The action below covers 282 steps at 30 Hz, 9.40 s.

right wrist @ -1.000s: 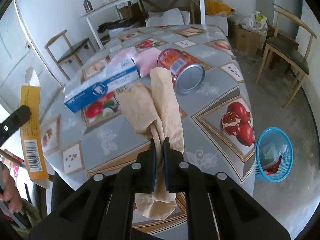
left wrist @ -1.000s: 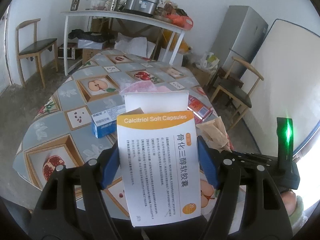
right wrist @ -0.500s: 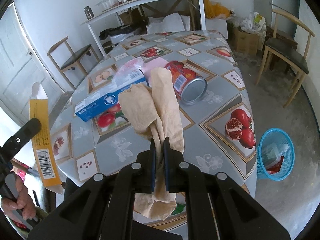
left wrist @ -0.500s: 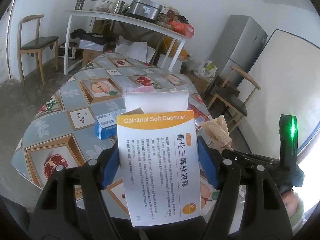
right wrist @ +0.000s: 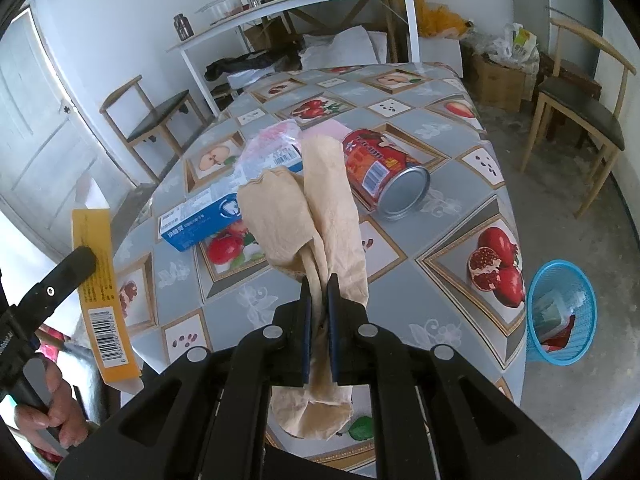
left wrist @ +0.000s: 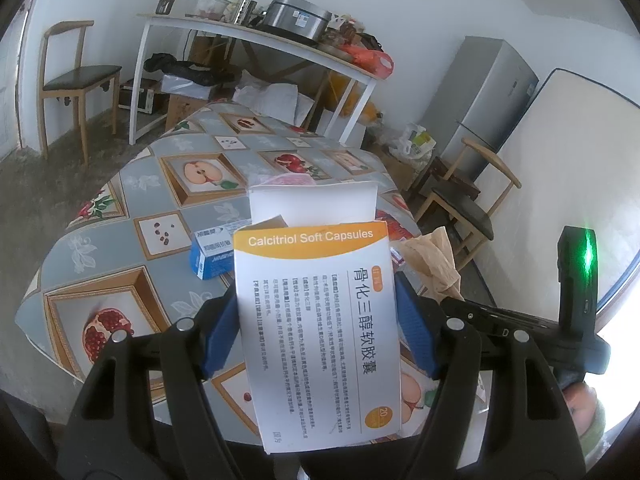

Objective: Collect trash
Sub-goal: 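Hold the capsule box and paper bag raised above the table, then carry the capsule box and paper bag over the blue wastebasket, then open both grippers to drop the box and paper bag into the wastebasket, then grasp the red drink can with the right gripper while the left grasps the toothpaste box, then lift the red can with the right gripper while the left regrips the toothpaste box, then carry the toothpaste box and red can over the blue wastebasket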

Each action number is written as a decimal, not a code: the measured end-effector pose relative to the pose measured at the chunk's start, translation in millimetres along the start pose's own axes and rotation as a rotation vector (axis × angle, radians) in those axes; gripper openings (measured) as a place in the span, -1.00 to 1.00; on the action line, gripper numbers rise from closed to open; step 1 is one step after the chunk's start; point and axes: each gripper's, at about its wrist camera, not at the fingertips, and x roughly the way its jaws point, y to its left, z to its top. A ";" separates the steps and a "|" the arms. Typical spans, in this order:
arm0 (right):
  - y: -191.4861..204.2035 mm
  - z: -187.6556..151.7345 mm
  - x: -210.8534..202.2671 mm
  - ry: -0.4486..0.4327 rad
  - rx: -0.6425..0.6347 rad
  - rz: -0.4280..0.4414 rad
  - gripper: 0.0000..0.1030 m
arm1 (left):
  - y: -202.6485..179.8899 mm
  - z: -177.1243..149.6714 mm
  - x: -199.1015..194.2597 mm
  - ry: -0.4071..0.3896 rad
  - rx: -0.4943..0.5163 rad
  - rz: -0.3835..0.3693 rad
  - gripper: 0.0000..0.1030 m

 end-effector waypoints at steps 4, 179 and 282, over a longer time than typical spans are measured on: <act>-10.8 0.9 -2.2 -0.010 0.020 0.019 -0.86 | -5.4 0.4 4.6 0.004 0.007 0.006 0.32; -7.2 0.2 58.2 0.297 -0.194 0.070 0.38 | 24.1 11.9 177.9 0.711 0.051 0.045 0.21; 19.7 -25.0 26.1 -0.095 -0.194 -0.132 0.24 | 15.0 -5.6 -0.1 0.049 -0.178 -0.068 -0.39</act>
